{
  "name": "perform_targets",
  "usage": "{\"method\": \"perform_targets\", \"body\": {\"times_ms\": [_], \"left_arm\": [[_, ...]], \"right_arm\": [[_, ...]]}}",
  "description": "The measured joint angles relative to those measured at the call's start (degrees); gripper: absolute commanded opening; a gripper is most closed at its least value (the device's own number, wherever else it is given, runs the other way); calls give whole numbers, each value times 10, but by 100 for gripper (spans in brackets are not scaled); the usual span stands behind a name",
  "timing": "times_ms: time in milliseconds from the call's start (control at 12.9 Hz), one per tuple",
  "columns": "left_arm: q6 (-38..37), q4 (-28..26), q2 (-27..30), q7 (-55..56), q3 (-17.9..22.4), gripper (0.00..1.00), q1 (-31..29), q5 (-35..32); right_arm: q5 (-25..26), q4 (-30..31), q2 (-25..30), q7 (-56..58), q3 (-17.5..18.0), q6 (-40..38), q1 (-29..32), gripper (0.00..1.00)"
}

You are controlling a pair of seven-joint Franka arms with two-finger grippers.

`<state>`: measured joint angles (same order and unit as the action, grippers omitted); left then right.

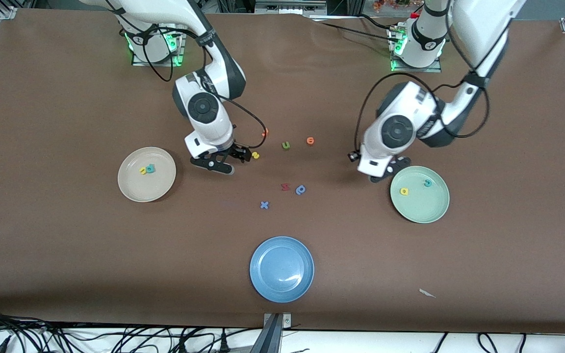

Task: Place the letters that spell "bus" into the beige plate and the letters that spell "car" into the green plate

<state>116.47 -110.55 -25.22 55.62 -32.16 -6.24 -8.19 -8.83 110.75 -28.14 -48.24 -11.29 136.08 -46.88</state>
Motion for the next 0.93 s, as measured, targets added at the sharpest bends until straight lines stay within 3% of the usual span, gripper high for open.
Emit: {"method": "perform_targets", "body": {"times_ms": [466,544,621,699,777,932], "left_arm": [[18,5,-22,-228,6,5,-139,-108],[38,5,-37,-240,6,8,-149,-113],[57,5,-55,-245,7,18,-151,-118],[69,6,-71,-245,7,63,-151,-125],[75,8,-83,-245,7,100,-150,-130],[76,17,-90,-245,7,100,-150,-132]], "right_arm": [[-2,-81,-83,-132,2,4,-43,99],[-7,-85,-90,-133,2,7,-45,94],[-10,-87,-96,-133,2,10,-46,92],[-11,-87,-100,-133,2,14,-49,88],[-12,-87,-102,-133,2,17,-51,84],[-12,-87,-104,-134,3,18,-55,76]]}}
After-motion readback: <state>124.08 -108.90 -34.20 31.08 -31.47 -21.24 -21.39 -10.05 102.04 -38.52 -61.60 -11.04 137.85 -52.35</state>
